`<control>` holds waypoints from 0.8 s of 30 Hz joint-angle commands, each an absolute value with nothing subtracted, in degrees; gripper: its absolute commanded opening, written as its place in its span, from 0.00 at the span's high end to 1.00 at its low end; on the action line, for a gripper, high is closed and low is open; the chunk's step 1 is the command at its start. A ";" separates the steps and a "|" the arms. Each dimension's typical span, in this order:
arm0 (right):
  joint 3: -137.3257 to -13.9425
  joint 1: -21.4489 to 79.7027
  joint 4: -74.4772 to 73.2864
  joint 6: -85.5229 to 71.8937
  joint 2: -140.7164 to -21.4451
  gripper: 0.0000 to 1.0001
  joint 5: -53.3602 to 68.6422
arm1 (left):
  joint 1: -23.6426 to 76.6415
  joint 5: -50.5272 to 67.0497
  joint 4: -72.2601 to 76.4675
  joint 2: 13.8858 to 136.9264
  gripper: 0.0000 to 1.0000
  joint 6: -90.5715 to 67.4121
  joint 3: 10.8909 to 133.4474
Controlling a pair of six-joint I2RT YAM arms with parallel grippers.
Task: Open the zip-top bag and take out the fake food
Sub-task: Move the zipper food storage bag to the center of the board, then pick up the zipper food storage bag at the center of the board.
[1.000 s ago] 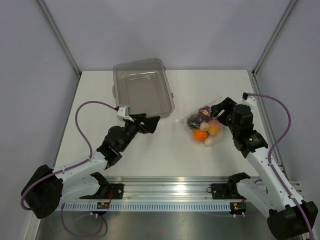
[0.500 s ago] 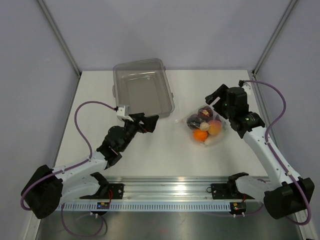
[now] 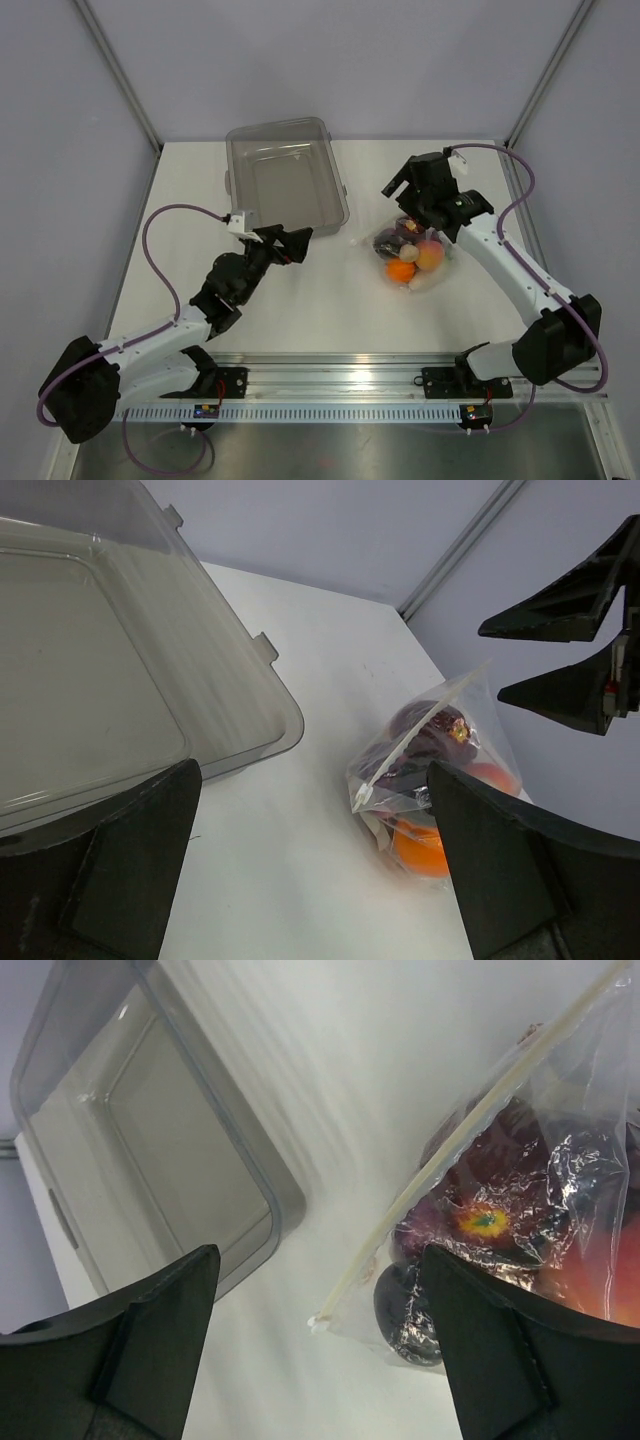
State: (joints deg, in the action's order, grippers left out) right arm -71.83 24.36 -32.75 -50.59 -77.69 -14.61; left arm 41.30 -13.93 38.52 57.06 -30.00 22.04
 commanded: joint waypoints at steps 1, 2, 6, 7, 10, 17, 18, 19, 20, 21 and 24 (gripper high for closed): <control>-78.30 25.40 -41.88 -57.64 -82.78 0.11 -21.96 | 41.57 -17.40 40.17 55.11 0.01 -29.09 22.24; -79.88 25.57 -43.84 -59.31 -84.27 0.11 -22.93 | 41.57 -17.49 39.91 54.85 0.01 -29.09 22.24; -89.36 25.75 -52.55 -59.94 -93.31 0.10 -23.03 | 41.57 -18.10 38.85 54.14 0.01 -29.27 22.33; -90.60 25.84 -54.73 -60.12 -94.47 0.10 -22.94 | 41.49 -18.37 38.76 54.14 0.01 -29.35 22.24; -92.46 26.28 -55.20 -60.82 -96.76 0.11 -22.76 | 41.48 -18.72 38.58 53.88 0.01 -29.36 22.06; -92.99 26.89 -56.69 -62.22 -98.79 0.13 -22.85 | 41.48 -18.98 37.88 53.44 0.01 -29.44 22.15; -92.81 26.98 -56.95 -62.57 -99.14 0.13 -22.94 | 41.48 -18.98 37.62 53.35 0.01 -29.53 22.15; -92.55 27.59 -57.04 -62.67 -99.23 0.14 -23.03 | 41.48 -18.90 37.53 53.44 0.01 -29.71 22.32; -92.37 27.77 -57.04 -63.10 -99.32 0.15 -23.64 | 41.48 -18.90 37.53 53.44 0.01 -29.62 22.41; -92.03 27.95 -56.87 -63.28 -99.58 0.16 -23.64 | 41.48 -18.90 37.27 53.35 0.01 -29.62 22.33; -92.11 28.12 -56.60 -63.54 -100.63 0.19 -23.03 | 41.48 -18.90 37.09 53.26 0.01 -29.71 22.41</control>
State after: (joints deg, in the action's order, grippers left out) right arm -90.43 27.29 -55.66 -61.87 -99.68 -21.12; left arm 41.30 -17.12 35.53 54.35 -30.02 22.02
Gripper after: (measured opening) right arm 0.824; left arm 0.988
